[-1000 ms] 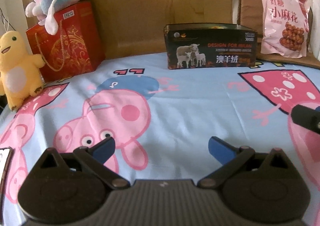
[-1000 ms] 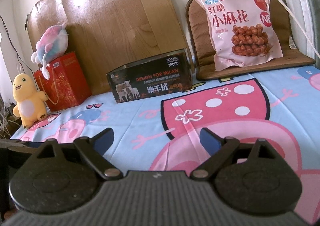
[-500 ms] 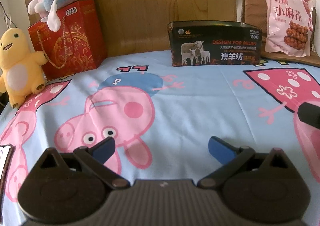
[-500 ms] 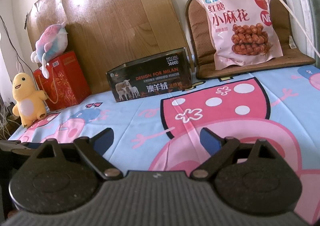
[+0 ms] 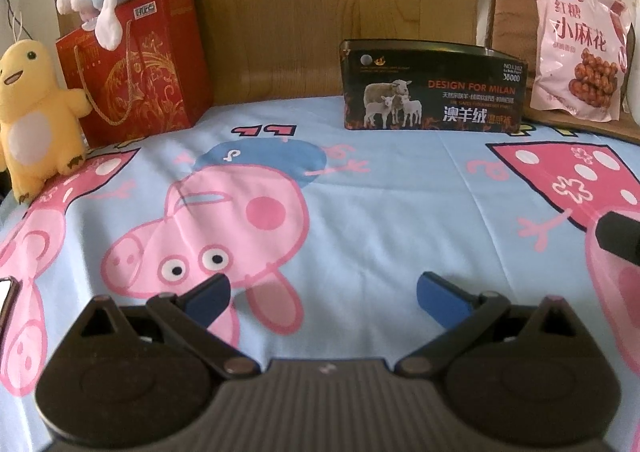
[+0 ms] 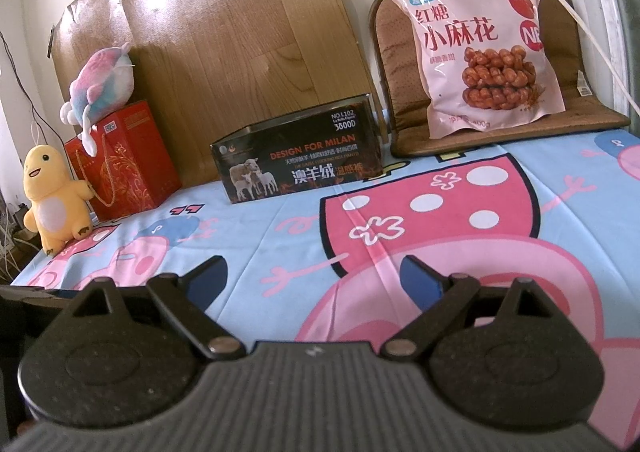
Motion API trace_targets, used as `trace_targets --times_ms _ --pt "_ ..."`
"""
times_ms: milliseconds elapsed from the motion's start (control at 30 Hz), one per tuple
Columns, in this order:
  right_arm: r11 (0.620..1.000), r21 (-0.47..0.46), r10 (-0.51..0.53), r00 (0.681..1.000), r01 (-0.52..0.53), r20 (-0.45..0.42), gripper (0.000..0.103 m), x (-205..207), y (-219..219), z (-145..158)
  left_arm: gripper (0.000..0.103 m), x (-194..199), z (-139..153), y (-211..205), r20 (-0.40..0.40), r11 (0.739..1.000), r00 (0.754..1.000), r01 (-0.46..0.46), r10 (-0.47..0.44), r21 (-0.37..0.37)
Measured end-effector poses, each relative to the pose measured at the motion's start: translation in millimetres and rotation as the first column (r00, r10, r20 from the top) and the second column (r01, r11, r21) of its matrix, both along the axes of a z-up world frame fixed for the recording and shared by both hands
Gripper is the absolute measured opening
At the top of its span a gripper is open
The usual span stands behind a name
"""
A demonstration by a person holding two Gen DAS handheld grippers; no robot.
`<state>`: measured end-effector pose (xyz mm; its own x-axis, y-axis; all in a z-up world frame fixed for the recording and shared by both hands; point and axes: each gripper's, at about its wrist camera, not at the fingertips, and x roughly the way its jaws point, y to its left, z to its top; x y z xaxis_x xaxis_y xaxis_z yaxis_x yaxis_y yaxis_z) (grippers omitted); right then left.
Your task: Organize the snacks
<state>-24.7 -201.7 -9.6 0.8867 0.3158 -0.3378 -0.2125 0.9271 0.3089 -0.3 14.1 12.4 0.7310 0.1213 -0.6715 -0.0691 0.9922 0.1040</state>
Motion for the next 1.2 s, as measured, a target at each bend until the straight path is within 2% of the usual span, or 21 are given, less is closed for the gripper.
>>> trace_targets --times_ms 433,1200 --pt "1.000 0.000 0.002 1.000 -0.002 -0.005 0.096 0.7 0.0 -1.7 0.103 -4.0 -0.8 -13.5 0.038 0.996 0.999 -0.007 0.004 0.090" --pt "1.000 0.000 -0.010 1.000 0.010 -0.017 0.102 -0.6 0.3 -0.9 0.103 -3.3 -0.7 -9.9 0.033 0.998 0.999 -0.008 0.006 0.062"
